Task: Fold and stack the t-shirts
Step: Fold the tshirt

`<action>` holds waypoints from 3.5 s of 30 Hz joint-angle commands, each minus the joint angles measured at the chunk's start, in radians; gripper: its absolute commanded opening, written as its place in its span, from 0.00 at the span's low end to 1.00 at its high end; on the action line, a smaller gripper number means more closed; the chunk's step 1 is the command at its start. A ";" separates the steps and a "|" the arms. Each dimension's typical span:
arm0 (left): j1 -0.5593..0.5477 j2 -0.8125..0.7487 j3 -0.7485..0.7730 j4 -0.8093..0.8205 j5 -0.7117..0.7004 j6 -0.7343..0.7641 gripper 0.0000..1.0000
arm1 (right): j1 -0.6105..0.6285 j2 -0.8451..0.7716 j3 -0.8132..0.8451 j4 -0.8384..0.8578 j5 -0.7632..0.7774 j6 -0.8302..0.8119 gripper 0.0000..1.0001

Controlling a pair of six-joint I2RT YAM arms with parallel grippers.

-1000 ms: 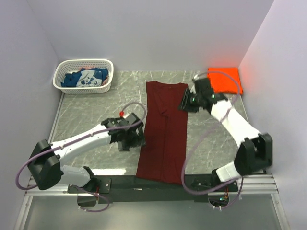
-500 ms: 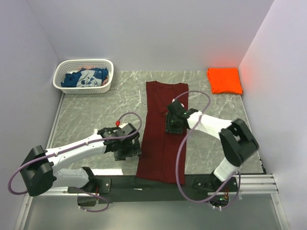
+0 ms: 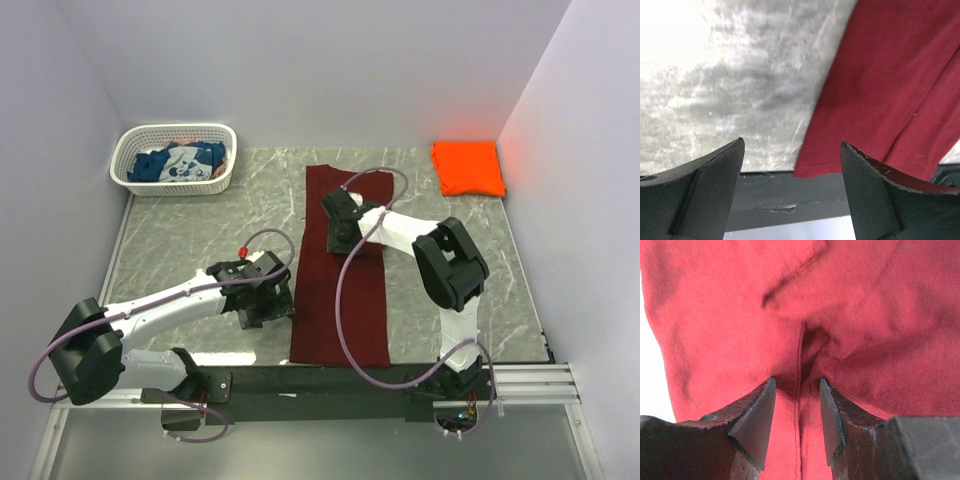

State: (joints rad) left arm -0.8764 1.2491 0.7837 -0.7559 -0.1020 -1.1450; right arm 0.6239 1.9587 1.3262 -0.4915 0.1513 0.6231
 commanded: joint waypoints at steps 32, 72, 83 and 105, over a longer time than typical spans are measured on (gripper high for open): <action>-0.118 0.134 0.040 0.050 0.140 0.033 0.74 | -0.012 -0.934 -0.797 -0.271 -0.148 0.159 0.49; -0.173 0.297 0.126 0.046 0.160 0.071 0.63 | 0.129 -0.952 -0.932 -0.228 -0.202 0.303 0.00; -0.185 0.340 0.163 0.030 0.125 0.054 0.45 | 0.134 -0.966 -0.944 -0.191 -0.226 0.294 0.00; -0.197 0.438 0.129 0.030 0.116 0.048 0.21 | 0.138 -0.983 -0.964 -0.183 -0.234 0.294 0.00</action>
State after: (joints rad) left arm -1.0573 1.6398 0.9325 -0.7376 0.0071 -1.1042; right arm 0.7502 0.9638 0.3977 -0.6552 -0.1139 0.9230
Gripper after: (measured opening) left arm 0.266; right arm 0.025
